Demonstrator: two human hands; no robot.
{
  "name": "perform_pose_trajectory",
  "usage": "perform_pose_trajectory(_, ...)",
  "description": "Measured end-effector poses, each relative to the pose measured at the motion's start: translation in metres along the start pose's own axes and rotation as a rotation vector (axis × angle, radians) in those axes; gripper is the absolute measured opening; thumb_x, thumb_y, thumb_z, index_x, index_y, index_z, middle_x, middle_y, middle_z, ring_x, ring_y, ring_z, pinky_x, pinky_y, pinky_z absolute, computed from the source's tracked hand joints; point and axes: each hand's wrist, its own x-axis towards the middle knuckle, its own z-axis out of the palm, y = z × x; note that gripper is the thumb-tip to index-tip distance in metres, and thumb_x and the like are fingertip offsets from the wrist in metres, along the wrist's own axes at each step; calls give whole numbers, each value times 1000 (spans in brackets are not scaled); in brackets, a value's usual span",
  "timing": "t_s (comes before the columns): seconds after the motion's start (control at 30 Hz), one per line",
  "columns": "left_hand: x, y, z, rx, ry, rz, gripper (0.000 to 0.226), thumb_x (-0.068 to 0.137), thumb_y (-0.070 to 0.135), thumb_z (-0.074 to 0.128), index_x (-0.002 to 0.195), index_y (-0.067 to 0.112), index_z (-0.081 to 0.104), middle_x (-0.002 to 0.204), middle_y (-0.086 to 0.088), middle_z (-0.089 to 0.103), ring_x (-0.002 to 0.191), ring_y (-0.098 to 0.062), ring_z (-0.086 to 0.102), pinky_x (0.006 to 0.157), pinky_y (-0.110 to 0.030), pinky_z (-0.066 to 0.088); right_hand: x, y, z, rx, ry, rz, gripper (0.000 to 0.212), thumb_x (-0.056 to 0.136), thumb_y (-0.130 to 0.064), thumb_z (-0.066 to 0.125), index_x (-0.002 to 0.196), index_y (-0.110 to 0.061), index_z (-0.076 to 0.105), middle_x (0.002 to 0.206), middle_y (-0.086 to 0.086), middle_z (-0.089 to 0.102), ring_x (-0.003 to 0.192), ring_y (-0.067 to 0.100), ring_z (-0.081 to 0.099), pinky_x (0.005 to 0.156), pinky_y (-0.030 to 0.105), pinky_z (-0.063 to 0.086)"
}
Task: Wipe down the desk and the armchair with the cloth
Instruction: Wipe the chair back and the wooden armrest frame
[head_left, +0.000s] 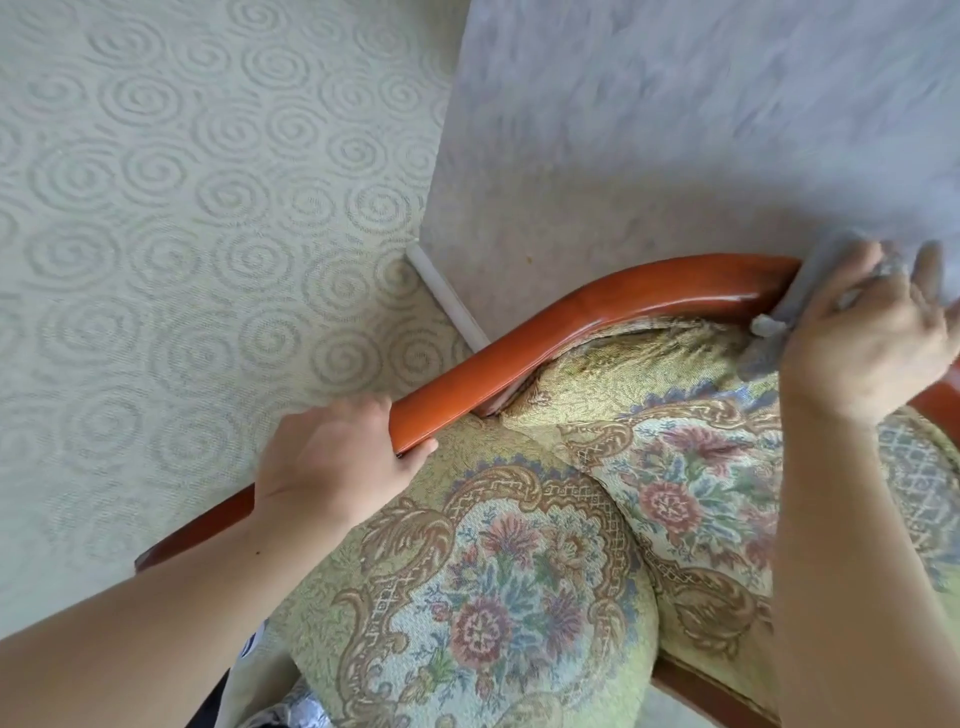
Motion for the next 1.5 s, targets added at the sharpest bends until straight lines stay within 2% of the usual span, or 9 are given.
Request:
perform_pose_trajectory(0.1, 2, 2, 1, 15, 4, -3, 54, 85, 81, 37, 81, 28, 48, 49, 11, 46, 35, -4, 44, 35, -19, 28, -10, -25, 14, 42, 134, 27, 57, 109, -31, 22, 109, 1, 70, 113, 18, 72, 122, 30, 61, 120, 42, 28)
perform_pose_trajectory(0.2, 1, 1, 1, 24, -5, 8, 55, 86, 80, 36, 82, 27, 50, 48, 11, 47, 34, -3, 45, 33, -18, 28, -35, -86, 22, 172, 235, -170, 42, 106, -19, 38, 97, 2, 73, 107, 21, 73, 109, 35, 68, 109, 45, 45)
perform_pose_trajectory(0.4, -1, 2, -3, -6, 3, 11, 52, 83, 79, 45, 69, 29, 41, 41, 11, 41, 30, 0, 36, 33, -16, 19, -136, -163, 17, 558, -103, -531, 41, 102, -20, 49, 70, -6, 70, 79, 11, 75, 81, 26, 72, 95, 39, 51)
perform_pose_trajectory(0.6, 1, 3, -3, -23, -12, 6, 55, 83, 82, 41, 68, 29, 39, 41, 11, 45, 30, -2, 42, 33, -16, 24, -103, -138, 21, 550, -42, -792, 23, 89, -17, 71, 67, -14, 65, 63, 1, 67, 62, 22, 64, 82, 37, 55)
perform_pose_trajectory(0.77, 2, 6, -3, -27, -2, -3, 56, 83, 84, 37, 71, 30, 43, 44, 11, 47, 32, -1, 44, 34, -17, 27, -13, -64, 33, 241, 252, -486, 42, 101, -22, 51, 61, -13, 61, 57, 4, 64, 52, 23, 59, 106, 44, 47)
perform_pose_trajectory(1.0, 2, 1, 1, -30, 29, 9, 54, 84, 81, 41, 70, 29, 43, 41, 10, 43, 29, -1, 41, 32, -16, 24, -15, -56, 41, 185, 430, -134, 42, 101, -18, 50, 61, -7, 61, 61, 8, 66, 63, 27, 65, 104, 43, 48)
perform_pose_trajectory(1.23, 2, 2, 1, -46, 47, -12, 51, 80, 79, 52, 67, 32, 41, 37, 14, 34, 28, 3, 27, 36, -11, 13, -110, -153, 25, 592, 43, -439, 37, 97, -20, 57, 63, -8, 67, 67, 8, 71, 61, 22, 68, 79, 34, 57)
perform_pose_trajectory(1.37, 2, 4, 4, -61, 40, -20, 55, 76, 77, 58, 60, 30, 35, 38, 12, 35, 31, 0, 27, 40, -14, 15, -170, -175, 7, 816, -182, -437, 40, 102, -25, 52, 75, -6, 75, 85, 8, 78, 84, 19, 75, 96, 32, 51)
perform_pose_trajectory(1.5, 1, 2, 3, -92, 14, -27, 55, 77, 76, 58, 59, 27, 39, 41, 10, 42, 33, -4, 37, 40, -17, 22, -177, -179, -1, 870, -252, -549, 35, 100, -20, 56, 72, -8, 72, 75, 5, 75, 79, 21, 72, 91, 34, 51)
